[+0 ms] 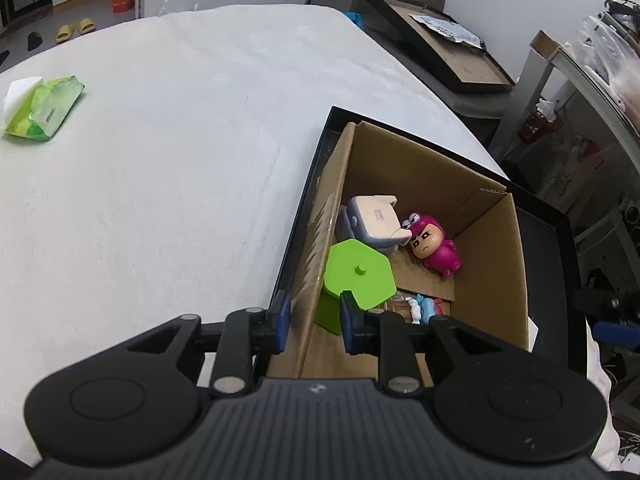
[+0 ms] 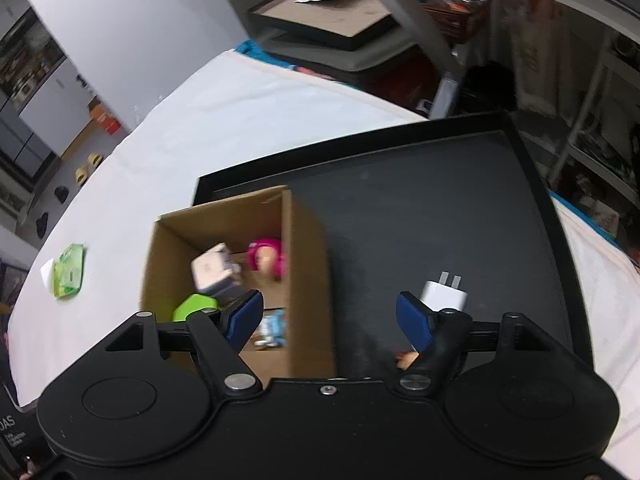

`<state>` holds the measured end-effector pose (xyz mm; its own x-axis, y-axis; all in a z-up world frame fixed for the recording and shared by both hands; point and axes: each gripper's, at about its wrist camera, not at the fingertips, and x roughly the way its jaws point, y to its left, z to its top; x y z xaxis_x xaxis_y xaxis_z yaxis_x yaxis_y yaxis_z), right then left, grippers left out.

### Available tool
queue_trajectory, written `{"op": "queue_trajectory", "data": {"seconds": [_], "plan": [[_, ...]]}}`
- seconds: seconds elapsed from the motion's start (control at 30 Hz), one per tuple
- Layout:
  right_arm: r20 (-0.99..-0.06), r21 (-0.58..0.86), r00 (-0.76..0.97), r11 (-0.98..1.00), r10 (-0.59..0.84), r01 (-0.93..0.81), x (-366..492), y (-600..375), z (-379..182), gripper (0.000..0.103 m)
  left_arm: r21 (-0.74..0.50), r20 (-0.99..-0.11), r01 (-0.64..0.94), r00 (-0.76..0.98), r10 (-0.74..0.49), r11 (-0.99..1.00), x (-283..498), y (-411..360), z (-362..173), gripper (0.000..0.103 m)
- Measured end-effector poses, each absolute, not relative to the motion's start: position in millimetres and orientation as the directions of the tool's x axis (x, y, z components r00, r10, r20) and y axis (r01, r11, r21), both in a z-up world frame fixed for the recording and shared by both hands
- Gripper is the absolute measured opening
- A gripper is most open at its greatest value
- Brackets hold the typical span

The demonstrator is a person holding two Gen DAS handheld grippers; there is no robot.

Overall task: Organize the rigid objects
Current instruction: 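Move the right gripper to the small brown-haired doll and grasp it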

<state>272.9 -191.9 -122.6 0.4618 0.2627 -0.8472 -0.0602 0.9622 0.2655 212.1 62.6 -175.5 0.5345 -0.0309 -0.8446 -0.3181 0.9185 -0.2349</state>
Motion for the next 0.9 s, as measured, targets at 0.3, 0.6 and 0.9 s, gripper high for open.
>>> {"op": "queue_trajectory", "data": {"seconds": [0.3, 0.6, 0.9], "plan": [[-0.870, 0.268, 0.435, 0.963, 0.235, 0.017, 275.3, -228.1, -145.4, 0.078, -0.169, -0.860, -0.320, 0.509, 0.018, 0.932, 217.6, 51.3, -177.8, 0.039], [-0.890, 0.284, 0.385, 0.958, 0.246, 0.045, 278.8, -242.7, -172.3, 0.078, -0.115, -0.867, -0.326, 0.495, 0.065, 0.938, 223.9, 43.4, -178.1, 0.052], [-0.908, 0.299, 0.327, 0.952, 0.262, 0.065, 279.4, -249.0, -194.5, 0.078, -0.041, -0.864, -0.303, 0.490, 0.118, 0.952, 229.0, 30.6, -179.2, 0.059]]}}
